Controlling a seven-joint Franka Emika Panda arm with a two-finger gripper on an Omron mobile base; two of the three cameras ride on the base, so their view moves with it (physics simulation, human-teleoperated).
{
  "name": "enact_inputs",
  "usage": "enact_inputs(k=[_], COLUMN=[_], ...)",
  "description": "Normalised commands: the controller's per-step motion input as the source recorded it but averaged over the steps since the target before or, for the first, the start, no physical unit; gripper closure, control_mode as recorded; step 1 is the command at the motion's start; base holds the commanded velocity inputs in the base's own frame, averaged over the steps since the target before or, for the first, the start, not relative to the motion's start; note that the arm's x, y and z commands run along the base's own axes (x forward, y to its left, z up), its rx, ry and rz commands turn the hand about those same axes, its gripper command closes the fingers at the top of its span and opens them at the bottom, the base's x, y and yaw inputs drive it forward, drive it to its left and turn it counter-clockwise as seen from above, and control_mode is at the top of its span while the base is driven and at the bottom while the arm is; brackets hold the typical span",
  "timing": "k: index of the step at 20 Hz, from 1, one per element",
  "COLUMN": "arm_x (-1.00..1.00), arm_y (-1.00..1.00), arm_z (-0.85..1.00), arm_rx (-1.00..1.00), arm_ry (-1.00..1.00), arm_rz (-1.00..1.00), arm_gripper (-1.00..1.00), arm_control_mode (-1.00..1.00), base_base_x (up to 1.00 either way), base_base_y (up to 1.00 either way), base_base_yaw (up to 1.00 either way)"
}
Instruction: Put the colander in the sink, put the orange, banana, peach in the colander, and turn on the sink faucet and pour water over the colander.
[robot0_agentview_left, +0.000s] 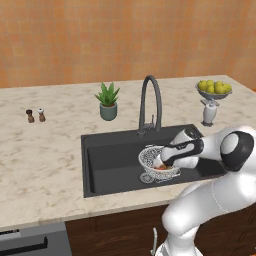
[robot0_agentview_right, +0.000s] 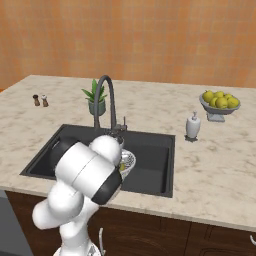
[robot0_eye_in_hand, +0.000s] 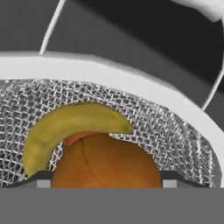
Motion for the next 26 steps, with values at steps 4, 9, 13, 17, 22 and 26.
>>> enact_inputs(k=[4,9,13,17,22,26], arm_x=[0.32,0.26,0.26,0.07,-0.1,-0.33], arm_y=[-0.19,-0.64,-0.47,-0.18,-0.39,-0.45], arm_z=[-0.23,0.0,0.0,0.06,0.84,0.86], arm_rx=[0.05,0.18,0.11,0.0,0.05,0.14], arm_ry=[0.0,-0.05,-0.04,-0.02,0.0,0.08], arm_rz=[0.22,0.21,0.18,0.09,0.01,-0.03], arm_gripper=[-1.0,-1.0,-1.0,-1.0,-1.0,-1.0], arm_control_mode=[-1.0,-1.0,-1.0,-1.0,-1.0,-1.0], base_base_x=[0.0,0.0,0.0,0.0,0.0,0.0], base_base_y=[0.0,0.0,0.0,0.0,0.0,0.0], base_base_yaw=[0.0,0.0,0.0,0.0,0.0,0.0])
